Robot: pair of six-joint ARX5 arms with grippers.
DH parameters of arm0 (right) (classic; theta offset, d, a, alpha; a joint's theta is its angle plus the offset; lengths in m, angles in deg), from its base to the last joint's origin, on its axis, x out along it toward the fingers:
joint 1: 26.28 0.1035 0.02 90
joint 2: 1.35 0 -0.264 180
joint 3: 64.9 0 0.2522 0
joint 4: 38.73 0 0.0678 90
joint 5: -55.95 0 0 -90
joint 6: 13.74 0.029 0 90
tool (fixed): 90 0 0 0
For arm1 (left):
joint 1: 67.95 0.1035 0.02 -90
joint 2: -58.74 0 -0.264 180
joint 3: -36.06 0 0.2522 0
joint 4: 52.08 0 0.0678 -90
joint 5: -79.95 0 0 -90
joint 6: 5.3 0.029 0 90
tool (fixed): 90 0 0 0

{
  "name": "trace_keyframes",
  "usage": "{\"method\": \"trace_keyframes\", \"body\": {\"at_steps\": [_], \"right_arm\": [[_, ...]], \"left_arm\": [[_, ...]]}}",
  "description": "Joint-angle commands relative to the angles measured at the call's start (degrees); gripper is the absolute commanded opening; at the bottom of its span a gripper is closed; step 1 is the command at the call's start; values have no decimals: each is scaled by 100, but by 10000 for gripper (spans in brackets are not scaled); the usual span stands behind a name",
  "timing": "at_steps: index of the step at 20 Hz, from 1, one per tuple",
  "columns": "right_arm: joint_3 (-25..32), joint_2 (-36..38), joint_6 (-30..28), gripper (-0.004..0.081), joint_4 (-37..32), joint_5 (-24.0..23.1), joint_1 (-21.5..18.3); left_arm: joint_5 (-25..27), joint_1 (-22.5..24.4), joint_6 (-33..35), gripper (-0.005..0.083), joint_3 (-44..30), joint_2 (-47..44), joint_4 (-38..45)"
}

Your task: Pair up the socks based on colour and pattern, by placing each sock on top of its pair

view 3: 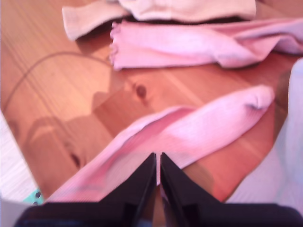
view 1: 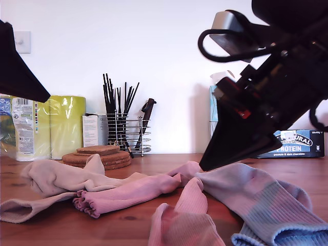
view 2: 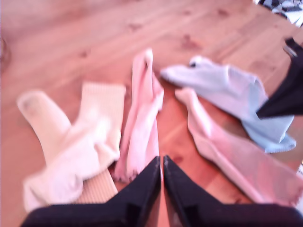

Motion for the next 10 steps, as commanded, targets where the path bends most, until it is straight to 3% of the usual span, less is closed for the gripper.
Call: {"method": "trace_keyframes", "body": {"at_steps": [1, 10], "right_arm": [[0, -258, 4, -12, -157, 52, 33], [-507, -1414, -4, -12, -343, 494, 160]], "left_arm": [[-7, -20, -22, -22, -66, -20, 151], [-9, -20, -79, -21, -66, -20, 157]]}}
